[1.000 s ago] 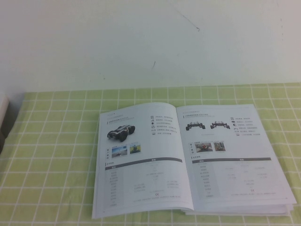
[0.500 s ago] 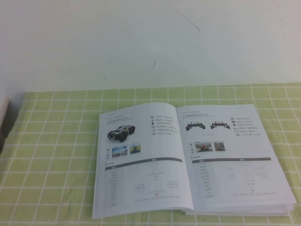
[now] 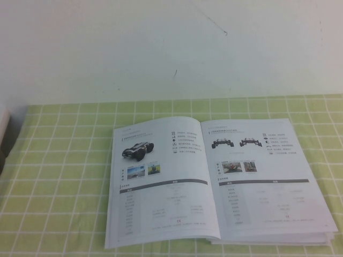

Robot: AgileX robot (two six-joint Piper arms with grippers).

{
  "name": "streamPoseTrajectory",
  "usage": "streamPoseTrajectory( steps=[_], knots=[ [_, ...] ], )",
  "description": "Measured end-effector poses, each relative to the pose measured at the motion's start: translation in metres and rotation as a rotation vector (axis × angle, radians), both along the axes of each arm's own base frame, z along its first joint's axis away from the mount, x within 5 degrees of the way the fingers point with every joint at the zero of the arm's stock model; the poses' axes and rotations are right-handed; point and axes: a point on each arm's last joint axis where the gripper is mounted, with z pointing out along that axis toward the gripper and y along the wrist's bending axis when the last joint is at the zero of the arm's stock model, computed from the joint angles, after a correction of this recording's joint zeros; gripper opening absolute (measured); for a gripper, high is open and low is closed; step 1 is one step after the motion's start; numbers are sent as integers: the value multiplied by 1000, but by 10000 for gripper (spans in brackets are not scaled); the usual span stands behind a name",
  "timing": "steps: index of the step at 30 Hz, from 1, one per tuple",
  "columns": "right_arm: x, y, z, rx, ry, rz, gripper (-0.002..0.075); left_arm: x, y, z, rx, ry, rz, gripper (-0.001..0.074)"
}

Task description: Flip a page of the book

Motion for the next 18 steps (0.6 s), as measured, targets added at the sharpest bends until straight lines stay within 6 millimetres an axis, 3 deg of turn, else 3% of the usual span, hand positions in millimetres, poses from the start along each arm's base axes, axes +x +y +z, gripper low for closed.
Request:
streamPoseTrajectory(
  steps=[4,8,18],
  knots=[
    [-7,-9,-31,44,4,-135,-3,0,0,0,0,0,0,-3],
    [-11,-15,-45,83,91,-257,-3,0,0,0,0,1,0,-3],
    [-14,-20,-52,100,171,-357,-3,0,0,0,0,1,0,-3]
  ],
)
